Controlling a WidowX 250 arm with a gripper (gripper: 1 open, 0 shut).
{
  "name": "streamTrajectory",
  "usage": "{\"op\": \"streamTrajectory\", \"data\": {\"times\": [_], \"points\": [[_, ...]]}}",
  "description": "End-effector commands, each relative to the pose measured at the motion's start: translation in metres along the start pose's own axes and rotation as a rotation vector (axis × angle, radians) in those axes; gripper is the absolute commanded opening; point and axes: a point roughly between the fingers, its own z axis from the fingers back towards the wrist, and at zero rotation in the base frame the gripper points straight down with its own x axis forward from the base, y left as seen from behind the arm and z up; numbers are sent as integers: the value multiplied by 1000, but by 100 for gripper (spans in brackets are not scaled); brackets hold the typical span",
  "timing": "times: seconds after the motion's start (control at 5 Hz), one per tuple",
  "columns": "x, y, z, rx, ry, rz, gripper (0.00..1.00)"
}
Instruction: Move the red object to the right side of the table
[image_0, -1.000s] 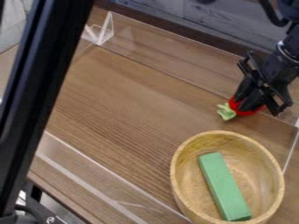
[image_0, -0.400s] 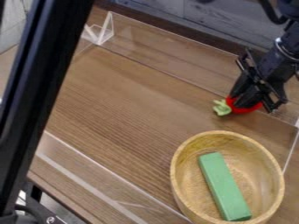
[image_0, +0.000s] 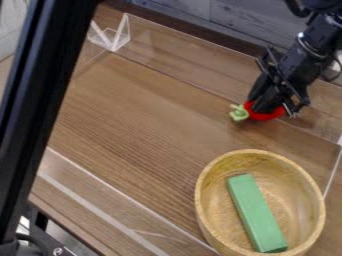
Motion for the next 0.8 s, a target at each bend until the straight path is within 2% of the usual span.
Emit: {"op": "streamTrajectory", "data": {"times": [0.0, 0.2, 0.4, 0.6], "points": [[-6, 16, 41, 39, -123, -19, 0], [-4, 12, 46, 31, -145, -84, 0], [-1, 6, 53, 18, -154, -95, 0], [1, -2, 45, 18, -166, -132, 100]]}}
